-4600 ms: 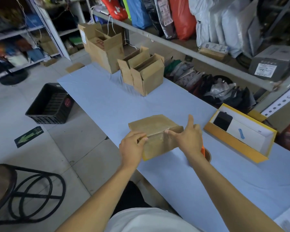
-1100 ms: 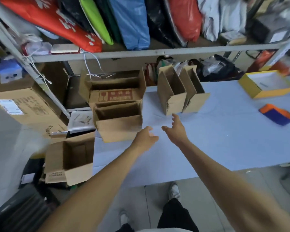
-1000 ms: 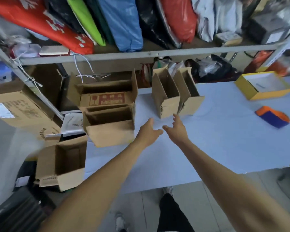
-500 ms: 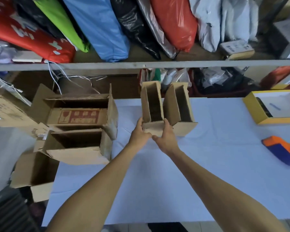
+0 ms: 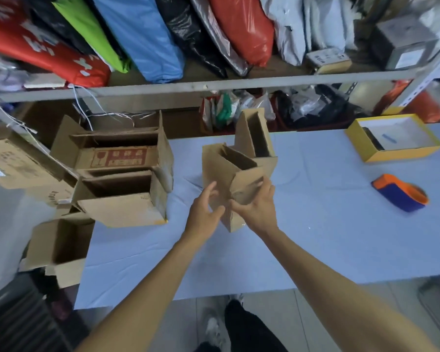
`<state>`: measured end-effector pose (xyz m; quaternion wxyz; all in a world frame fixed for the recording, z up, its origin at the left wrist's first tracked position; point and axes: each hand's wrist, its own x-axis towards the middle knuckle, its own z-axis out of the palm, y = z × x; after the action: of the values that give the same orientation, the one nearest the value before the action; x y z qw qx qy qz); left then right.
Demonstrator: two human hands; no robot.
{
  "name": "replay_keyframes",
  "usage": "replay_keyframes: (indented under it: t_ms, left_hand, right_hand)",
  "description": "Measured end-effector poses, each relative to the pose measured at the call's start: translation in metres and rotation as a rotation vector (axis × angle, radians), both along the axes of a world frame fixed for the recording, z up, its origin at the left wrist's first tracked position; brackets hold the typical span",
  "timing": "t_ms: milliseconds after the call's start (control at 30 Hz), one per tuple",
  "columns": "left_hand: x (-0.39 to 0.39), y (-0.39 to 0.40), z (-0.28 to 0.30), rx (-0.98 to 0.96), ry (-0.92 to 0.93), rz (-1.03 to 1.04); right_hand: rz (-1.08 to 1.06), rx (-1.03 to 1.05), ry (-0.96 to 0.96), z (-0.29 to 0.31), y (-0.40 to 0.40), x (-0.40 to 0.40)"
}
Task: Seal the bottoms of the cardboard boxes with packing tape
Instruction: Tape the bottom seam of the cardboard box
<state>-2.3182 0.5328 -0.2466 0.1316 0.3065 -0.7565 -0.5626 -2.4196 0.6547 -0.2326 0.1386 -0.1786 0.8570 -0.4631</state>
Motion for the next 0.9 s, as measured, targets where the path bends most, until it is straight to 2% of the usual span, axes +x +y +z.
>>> replay_keyframes:
  t_ms: [133, 233, 267, 367, 500, 633, 733, 900]
  left_hand:
    - [0.009, 0.001, -0.003, -0.048, -0.074, 0.077]
    - [0.001, 0.02, 0.0, 0.156, -0.055, 0.038]
    - [-0.005, 0.033, 0.0, 0.156, -0.075, 0.002]
    - [-0.029, 0.083, -0.001, -0.003, -0.167, -0.106]
    - [-0.073, 0.159, 0.002, -0.117, -0.178, -0.181]
    - [-0.117, 0.224, 0.004, -0.165, -0.197, -0.176]
    - [-0.148, 0.264, 0.003, -0.16, -0.227, -0.148]
    - [-0.19, 0.307, 0.001, -0.173, -0.309, -0.066]
  right_hand:
    - [0.003, -0.19, -0.232, 0.009, 0.061, 0.008]
    - [-0.086, -0.224, -0.335, 0.015, 0.108, 0.0]
    - [-0.108, -0.208, -0.317, 0.016, 0.123, -0.005]
    - [-0.098, -0.121, -0.167, 0.022, 0.168, -0.025]
    - [-0.063, -0.007, -0.172, 0.02, 0.236, -0.06]
    - [0.013, 0.039, -0.135, 0.012, 0.306, -0.104]
    - [-0.043, 0.052, -0.051, 0.007, 0.341, -0.137]
    - [-0.04, 0.064, -0.092, -0.006, 0.37, -0.19]
